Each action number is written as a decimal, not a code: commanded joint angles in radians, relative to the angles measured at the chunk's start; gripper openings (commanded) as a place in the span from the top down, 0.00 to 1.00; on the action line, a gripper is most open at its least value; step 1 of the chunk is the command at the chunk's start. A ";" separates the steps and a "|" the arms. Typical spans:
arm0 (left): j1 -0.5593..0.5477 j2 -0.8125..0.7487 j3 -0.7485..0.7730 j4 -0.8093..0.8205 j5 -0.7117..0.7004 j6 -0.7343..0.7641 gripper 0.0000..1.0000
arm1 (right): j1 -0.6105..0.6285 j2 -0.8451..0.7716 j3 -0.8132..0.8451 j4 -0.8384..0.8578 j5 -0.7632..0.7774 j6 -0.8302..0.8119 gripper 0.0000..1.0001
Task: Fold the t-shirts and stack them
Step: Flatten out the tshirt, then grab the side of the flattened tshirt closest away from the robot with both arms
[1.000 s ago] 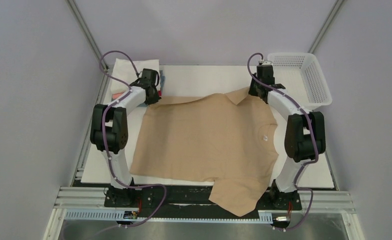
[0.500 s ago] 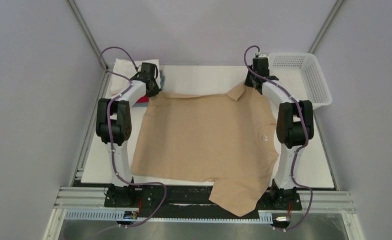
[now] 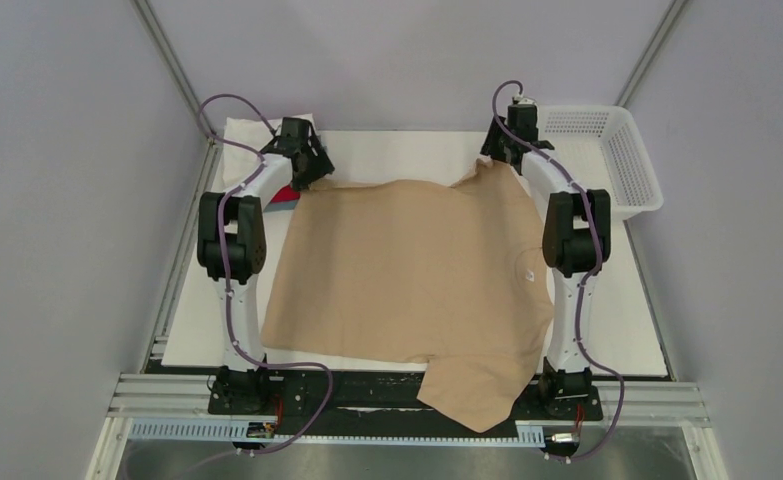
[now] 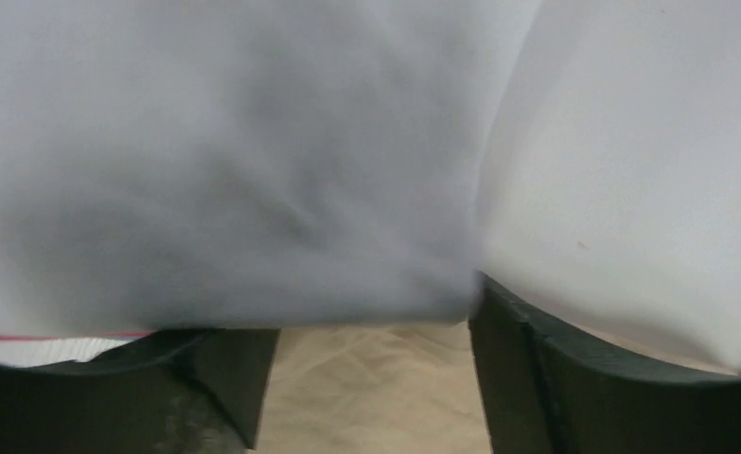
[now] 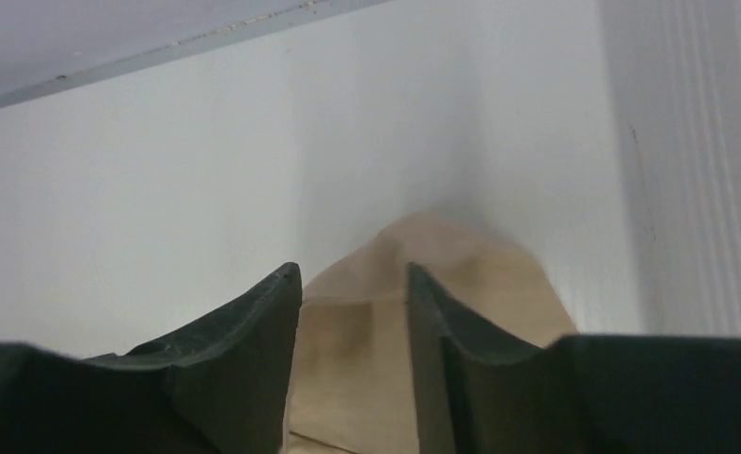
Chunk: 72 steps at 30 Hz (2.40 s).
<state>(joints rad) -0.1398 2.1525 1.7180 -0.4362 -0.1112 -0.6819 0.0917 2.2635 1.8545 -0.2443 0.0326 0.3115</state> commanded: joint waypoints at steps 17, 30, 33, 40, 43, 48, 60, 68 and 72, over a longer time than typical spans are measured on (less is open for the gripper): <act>-0.060 -0.383 -0.197 0.082 0.041 0.009 0.00 | 0.045 -0.462 -0.489 0.023 -0.245 0.050 0.00; -0.126 -0.749 -0.620 0.028 -0.037 -0.070 0.00 | 0.140 -0.900 -0.956 -0.118 -0.101 0.134 0.00; -0.130 -0.866 -0.795 0.019 -0.048 -0.109 0.00 | 0.146 -0.945 -1.000 -0.178 -0.052 0.144 0.00; -0.132 -1.062 -1.021 -0.162 -0.083 -0.187 0.00 | 0.146 -0.917 -1.047 -0.206 -0.033 0.179 0.00; -0.131 -1.128 -1.059 -0.321 -0.180 -0.297 0.00 | 0.179 -0.961 -1.059 -0.212 0.008 0.137 0.00; -0.131 -1.218 -1.100 -0.525 -0.317 -0.488 0.00 | 0.252 -0.999 -1.043 -0.274 0.088 0.112 0.00; -0.135 -1.313 -1.222 -0.683 -0.243 -0.727 0.08 | 0.255 -0.958 -1.041 -0.296 0.095 0.108 0.00; -0.136 -1.312 -1.307 -0.536 -0.242 -0.764 0.39 | 0.256 -0.964 -1.044 -0.290 0.078 0.102 0.00; -0.135 -1.259 -1.299 -0.496 -0.252 -0.751 0.52 | 0.257 -0.969 -1.043 -0.290 0.066 0.099 0.00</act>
<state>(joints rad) -0.2733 0.8509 0.4217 -1.0435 -0.3351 -1.3861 0.3458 1.3148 0.7971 -0.5423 0.1112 0.4252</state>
